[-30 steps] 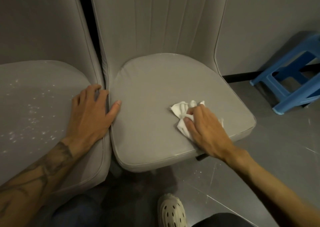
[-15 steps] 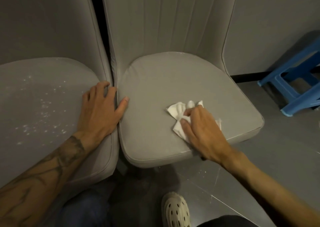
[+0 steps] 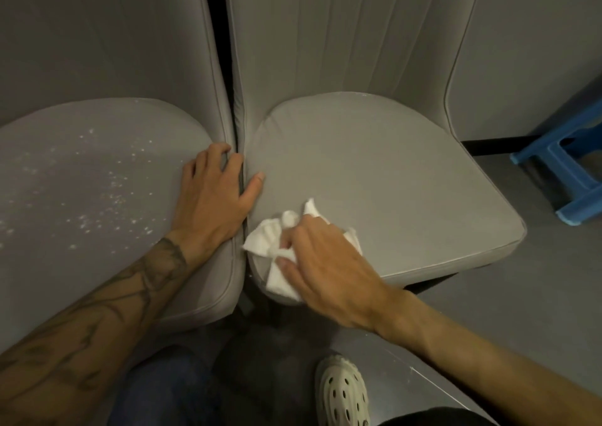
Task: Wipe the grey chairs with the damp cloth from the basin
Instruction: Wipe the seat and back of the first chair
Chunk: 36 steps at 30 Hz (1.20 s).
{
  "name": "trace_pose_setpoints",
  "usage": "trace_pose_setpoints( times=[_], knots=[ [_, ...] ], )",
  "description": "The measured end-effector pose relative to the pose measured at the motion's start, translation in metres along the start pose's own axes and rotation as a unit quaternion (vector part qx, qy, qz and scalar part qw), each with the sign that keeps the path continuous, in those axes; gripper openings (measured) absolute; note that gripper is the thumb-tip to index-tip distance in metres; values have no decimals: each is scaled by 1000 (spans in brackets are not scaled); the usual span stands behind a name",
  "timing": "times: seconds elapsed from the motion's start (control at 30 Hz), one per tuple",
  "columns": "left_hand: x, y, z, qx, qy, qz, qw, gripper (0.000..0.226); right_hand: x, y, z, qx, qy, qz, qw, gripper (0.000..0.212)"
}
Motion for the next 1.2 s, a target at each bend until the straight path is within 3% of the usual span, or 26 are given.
trace_pose_setpoints(
  times=[0.1, 0.27, 0.43, 0.63, 0.9, 1.03, 1.2],
  knots=[
    [0, 0, 1, 1, 1, 3, 1000, 52, 1, 1, -6, -2, -40, 37, 998, 27],
    [-1, 1, 0, 5, -2, -7, 1000, 42, -6, 5, -6, 4, 22, -27, 999, 33],
    [0, -1, -1, 6, -1, 2, 1000, 44, 8, -4, 18, -31, -18, 13, 999, 32],
    [-3, 1, 0, 0, 1, 1, 1000, 55, -20, 34, -29, 29, -15, 7, 999, 27],
    [2, 0, -4, 12, -6, 10, 1000, 45, -2, 15, 4, 1, -12, 16, 1000, 30],
    [0, 1, -2, 14, -7, -1, 1000, 47, -30, 57, -63, 87, -13, 34, 996, 24],
    [-1, 2, -2, 5, -5, 4, 1000, 56, -52, 80, -111, 181, 24, -12, 983, 17]
  ],
)
Point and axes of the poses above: each hand's wrist, its own y-axis away from the middle knuckle, its own x-axis out of the palm, z = x × y, the point moved 9 cm from there along -y, towards the middle knuckle, and after that the axes turned 13 degrees about -z, right-handed, at the moved point
